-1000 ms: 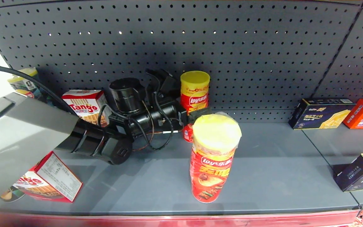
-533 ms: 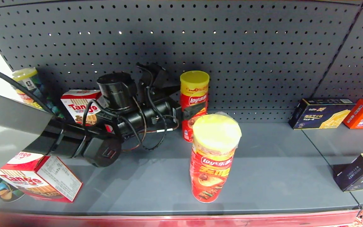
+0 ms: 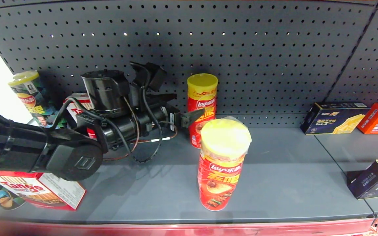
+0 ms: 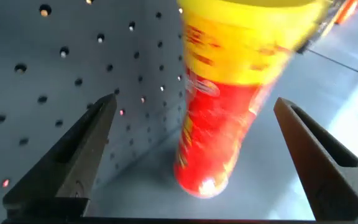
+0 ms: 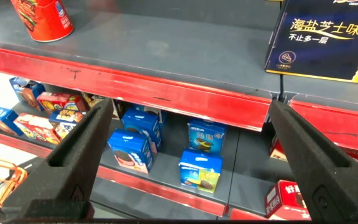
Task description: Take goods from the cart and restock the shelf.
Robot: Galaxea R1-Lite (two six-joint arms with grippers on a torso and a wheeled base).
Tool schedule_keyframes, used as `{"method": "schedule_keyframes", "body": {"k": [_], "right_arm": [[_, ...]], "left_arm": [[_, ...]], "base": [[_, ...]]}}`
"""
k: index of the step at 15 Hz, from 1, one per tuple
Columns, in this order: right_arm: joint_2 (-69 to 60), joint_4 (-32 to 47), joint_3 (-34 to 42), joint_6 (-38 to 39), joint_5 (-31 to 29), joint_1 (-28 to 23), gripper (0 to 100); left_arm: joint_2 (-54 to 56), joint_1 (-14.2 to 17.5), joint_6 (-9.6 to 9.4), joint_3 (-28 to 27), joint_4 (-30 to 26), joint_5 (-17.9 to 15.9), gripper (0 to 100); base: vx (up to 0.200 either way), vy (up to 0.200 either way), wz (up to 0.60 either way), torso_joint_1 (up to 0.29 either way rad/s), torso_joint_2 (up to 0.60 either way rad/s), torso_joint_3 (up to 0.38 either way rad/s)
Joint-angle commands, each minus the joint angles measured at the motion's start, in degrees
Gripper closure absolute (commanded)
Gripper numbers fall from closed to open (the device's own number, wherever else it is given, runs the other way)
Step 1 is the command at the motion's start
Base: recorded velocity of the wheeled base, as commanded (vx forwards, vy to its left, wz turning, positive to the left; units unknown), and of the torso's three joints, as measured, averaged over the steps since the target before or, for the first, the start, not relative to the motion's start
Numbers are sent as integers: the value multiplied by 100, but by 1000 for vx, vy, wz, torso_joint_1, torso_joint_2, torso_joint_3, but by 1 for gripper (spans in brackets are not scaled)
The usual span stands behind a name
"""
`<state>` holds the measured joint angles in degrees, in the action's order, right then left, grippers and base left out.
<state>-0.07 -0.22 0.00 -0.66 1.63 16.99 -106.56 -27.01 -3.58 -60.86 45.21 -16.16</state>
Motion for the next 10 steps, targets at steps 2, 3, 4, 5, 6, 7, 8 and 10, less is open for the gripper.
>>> {"method": "schedule_keyframes", "body": {"k": [2, 3, 4, 5, 6, 7, 8, 10], "right_arm": [[7, -4, 0, -4, 4, 6, 0], [7, -4, 0, -4, 4, -3, 0], [7, -4, 0, -4, 4, -3, 0], [7, -4, 0, -4, 4, 6, 0], [7, -4, 0, -4, 4, -3, 0], [7, -4, 0, -4, 4, -3, 0], [7, -4, 0, -4, 4, 6, 0], [7, -4, 0, -4, 4, -3, 0]], "left_arm": [[513, 12, -143, 443, -197, -18, 0], [654, 47, -494, 698, -452, -10, 0], [724, 47, -573, 777, -549, -1, 0], [768, 47, -591, 812, -602, 17, 0], [759, 56, -600, 803, -610, 34, 0], [759, 56, -608, 795, -619, 105, 0], [759, 56, -600, 777, -619, 149, 0], [821, 56, -600, 777, -646, 166, 0]], "base": [[0, 0, 0, 0, 0, 0], [0, 0, 0, 0, 0, 0], [0, 0, 0, 0, 0, 0], [0, 0, 0, 0, 0, 0], [0, 0, 0, 0, 0, 0], [0, 0, 0, 0, 0, 0], [0, 0, 0, 0, 0, 0], [0, 0, 0, 0, 0, 0]]}}
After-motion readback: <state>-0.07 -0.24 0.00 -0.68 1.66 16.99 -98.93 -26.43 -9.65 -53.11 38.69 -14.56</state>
